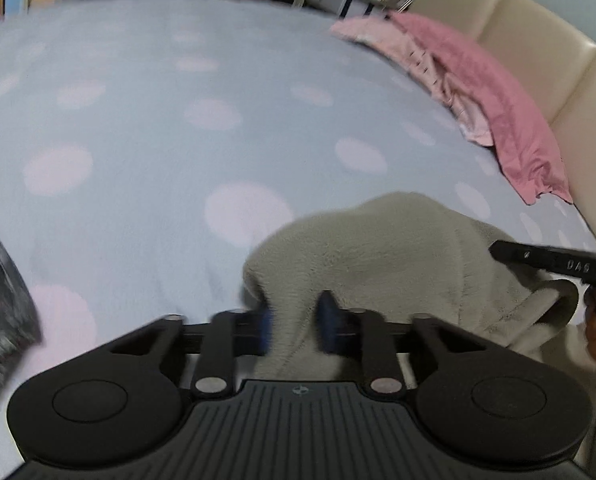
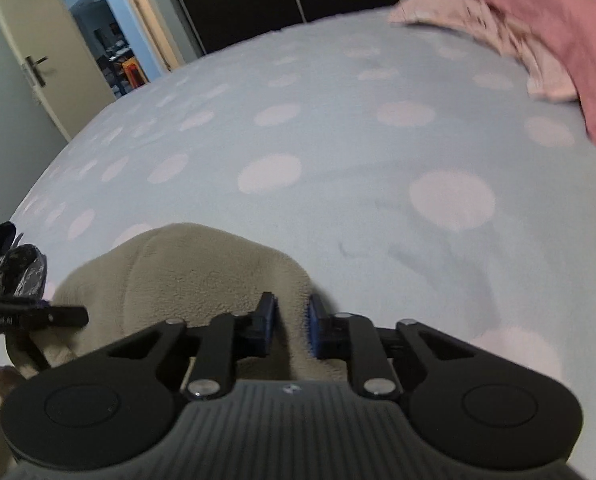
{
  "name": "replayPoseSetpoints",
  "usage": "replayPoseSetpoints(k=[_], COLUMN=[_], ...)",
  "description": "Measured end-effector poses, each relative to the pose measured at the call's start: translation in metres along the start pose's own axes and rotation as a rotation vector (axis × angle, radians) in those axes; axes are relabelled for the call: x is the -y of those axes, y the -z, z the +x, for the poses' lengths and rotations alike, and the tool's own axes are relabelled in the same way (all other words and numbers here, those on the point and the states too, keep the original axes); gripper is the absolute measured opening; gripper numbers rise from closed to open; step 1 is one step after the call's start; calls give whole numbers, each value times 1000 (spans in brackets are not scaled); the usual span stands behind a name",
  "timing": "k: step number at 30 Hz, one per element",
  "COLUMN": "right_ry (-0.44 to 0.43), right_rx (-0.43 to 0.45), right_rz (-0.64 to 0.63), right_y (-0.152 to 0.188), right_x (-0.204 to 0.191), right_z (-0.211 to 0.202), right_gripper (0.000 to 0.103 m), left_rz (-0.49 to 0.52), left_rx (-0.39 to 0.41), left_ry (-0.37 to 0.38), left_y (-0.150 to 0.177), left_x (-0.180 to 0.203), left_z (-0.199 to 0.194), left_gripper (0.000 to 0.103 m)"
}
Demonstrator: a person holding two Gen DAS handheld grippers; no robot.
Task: Fold clothes
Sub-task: 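Grasp the hood fabric again with both grippers and lift it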
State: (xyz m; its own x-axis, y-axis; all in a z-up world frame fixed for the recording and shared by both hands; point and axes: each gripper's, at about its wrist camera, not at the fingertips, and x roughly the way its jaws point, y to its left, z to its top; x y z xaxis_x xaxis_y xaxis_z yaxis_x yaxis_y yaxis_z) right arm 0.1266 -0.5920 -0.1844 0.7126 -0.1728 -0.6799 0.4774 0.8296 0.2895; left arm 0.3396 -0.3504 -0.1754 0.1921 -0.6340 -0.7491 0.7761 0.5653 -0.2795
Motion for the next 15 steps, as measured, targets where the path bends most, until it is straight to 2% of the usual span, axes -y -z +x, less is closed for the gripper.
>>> replayPoseSetpoints(k=[2,5,10,15], right_ry=[-11,-34,-65,-70], right_rx=[38,73,97,58], right_rz=[-19,-63,-209,-342], right_y=[-3,-7,2,33], right_x=[-1,-4,-16,-27], right_z=[-14,-42,-99,-147], right_gripper=[14,13,13,12], left_rz=[39,130,277,423], left_rx=[43,89,97,70], left_ry=[-1,6,14,8], left_y=[-1,3,26,65], left_x=[8,21,47,73], left_z=[-18,-50,-93,-121], left_gripper=[9,9,9,8])
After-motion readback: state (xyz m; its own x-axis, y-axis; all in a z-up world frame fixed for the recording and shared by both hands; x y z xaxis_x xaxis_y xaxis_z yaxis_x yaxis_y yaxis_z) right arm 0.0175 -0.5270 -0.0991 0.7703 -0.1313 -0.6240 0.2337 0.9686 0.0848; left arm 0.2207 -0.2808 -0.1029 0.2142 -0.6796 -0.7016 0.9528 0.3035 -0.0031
